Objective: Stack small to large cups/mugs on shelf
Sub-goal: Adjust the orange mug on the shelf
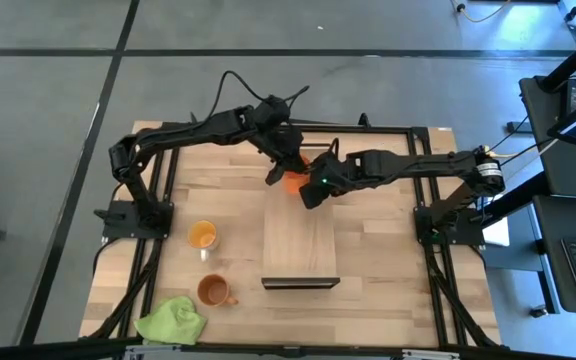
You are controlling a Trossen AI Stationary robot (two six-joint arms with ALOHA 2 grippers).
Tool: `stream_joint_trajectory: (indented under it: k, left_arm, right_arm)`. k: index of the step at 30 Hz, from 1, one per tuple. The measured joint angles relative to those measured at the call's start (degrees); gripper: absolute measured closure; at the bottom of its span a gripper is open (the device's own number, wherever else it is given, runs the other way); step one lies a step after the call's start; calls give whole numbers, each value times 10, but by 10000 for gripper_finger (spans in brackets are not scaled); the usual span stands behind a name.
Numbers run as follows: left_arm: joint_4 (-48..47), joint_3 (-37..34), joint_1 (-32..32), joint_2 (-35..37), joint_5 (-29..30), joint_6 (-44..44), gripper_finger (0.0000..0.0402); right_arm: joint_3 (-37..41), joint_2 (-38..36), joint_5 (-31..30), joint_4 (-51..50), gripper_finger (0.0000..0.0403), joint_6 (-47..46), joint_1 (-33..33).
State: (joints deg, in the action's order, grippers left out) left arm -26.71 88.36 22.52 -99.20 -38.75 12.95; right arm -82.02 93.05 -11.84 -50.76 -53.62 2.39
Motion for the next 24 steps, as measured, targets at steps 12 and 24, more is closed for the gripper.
stream_joint_trajectory:
  k: [12, 24]
  left_arm:
    - [-136, 54, -10, -1, 72, 40, 401]
    - [-114, 54, 3, 28, 153, 34, 401]
  right_arm:
    - [0, -1, -1, -2, 270, 14, -1]
    - [0, -82, -72, -41, 270, 45, 2]
